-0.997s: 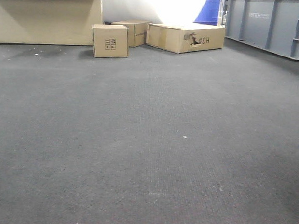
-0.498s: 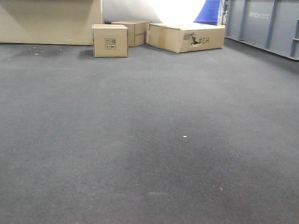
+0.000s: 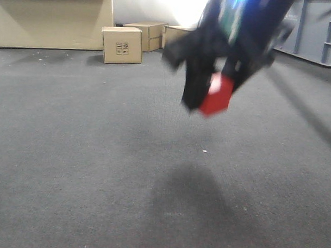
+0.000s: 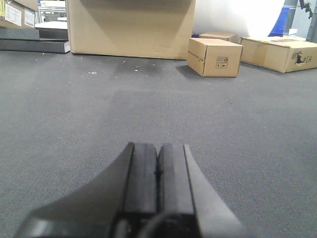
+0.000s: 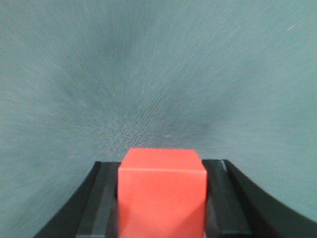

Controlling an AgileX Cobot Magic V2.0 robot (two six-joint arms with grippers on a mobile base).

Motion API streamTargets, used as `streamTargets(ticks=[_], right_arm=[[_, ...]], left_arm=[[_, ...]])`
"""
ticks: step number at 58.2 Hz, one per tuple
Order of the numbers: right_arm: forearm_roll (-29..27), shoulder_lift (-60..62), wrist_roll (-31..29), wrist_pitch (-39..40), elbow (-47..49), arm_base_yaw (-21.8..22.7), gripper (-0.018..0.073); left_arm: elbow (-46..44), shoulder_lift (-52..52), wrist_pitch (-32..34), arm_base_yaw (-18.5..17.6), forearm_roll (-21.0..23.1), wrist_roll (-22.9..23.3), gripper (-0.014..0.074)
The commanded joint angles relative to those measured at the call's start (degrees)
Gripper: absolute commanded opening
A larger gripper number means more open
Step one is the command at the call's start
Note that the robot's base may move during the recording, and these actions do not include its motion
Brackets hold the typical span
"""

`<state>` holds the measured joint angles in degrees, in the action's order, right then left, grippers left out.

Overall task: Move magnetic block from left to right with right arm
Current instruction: 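Lower the right gripper with the red cube onto the carpet, then open the right gripper and raise it away from the cube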

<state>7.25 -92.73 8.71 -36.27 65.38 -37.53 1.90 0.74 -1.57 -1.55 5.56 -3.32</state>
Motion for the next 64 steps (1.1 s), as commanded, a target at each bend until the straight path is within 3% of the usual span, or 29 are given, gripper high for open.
streamTargets(ticks=[1, 21, 27, 32, 36, 49, 64], right_arm=[[0.01, 0.07, -0.48, 3.35, 2.13, -0.07, 0.0224], [0.01, -3.30, -0.48, 3.74, 2.13, -0.02, 0.0243], [0.01, -3.30, -0.48, 3.07, 2.13, 0.20, 0.0378], [0.01, -3.24, -0.48, 2.46, 2.13, 0.27, 0.0564], [0.01, -2.90, -0.37, 2.33, 2.13, 0.27, 0.0652], [-1.67, 2.24, -0.26, -0.03, 2.13, 0.27, 0.0540], [-4.56, 15.70, -0.26, 1.81, 0.38, 0.16, 0.0161]], left_arm=[[0.48, 0.50, 4.83, 0.00, 0.27, 0.34, -0.0126], [0.48, 0.50, 4.83, 0.00, 0.27, 0.34, -0.0126], [0.48, 0.50, 4.83, 0.00, 0.27, 0.34, -0.0126], [0.48, 0.50, 4.83, 0.00, 0.27, 0.34, -0.0126], [0.48, 0.50, 4.83, 0.00, 0.27, 0.34, -0.0126], [0.48, 0.50, 4.83, 0.00, 0.27, 0.34, -0.0126], [0.48, 0.50, 4.83, 0.00, 0.27, 0.34, -0.0126]])
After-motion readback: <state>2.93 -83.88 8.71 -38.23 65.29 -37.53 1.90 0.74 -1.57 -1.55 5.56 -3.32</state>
